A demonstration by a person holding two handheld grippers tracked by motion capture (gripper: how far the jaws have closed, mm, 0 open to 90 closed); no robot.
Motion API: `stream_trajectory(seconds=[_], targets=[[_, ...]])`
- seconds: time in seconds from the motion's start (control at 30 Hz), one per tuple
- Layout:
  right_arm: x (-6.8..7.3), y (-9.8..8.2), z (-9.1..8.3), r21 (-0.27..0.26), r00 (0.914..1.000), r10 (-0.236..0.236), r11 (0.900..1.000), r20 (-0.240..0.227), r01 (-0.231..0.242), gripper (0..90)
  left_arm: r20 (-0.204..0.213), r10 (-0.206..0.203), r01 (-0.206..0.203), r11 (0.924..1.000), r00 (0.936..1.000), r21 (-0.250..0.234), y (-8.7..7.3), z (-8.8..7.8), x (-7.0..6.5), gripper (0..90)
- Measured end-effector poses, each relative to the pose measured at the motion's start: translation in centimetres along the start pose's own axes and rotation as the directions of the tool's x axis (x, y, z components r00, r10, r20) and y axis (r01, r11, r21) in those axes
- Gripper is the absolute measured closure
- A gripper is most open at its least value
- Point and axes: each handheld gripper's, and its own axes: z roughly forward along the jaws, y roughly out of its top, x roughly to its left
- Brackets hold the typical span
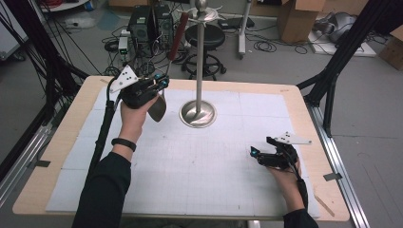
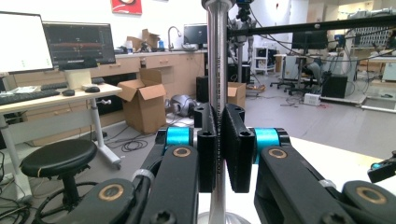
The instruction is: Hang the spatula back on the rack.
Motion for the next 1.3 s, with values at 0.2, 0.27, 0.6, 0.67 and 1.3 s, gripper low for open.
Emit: stream_trajectory(seconds=[0.2,0.27,0.6,0.67,1.3], targets=[[0.0,0.0,0.1,0.003,1.0,0.0,1.0,-0.003,0.0,15.8,-0.002,-0.003,0.003,1.0,1.0,0.001,-0.2,0.5,-0.1,84.2],[0.0,0.0,0.1,0.003,1.0,-0.002,1.0,-0.003,0.002,15.9,-0.002,0.0,0.0,1.0,1.0,0.01,-0.2,0.7,-0.1,84.2],[0.0,0.0,0.1,0.006,1.0,0.001,1.0,-0.003,-0.001,15.8,-0.011,0.009,-0.009,0.9984,0.9999,0.056,-0.2,1.5,-0.3,83.6],[0.0,-0.1,0.1,0.008,1.0,0.002,1.0,-0.005,-0.002,15.8,-0.008,0.006,-0.006,0.9982,0.9999,0.061,-0.3,1.6,-0.3,83.2],[0.0,-0.1,0.2,0.013,1.0,-0.003,1.0,-0.002,0.003,15.9,0.048,-0.015,0.002,0.9671,0.9987,0.254,0.9,-3.3,-1.7,28.1]])
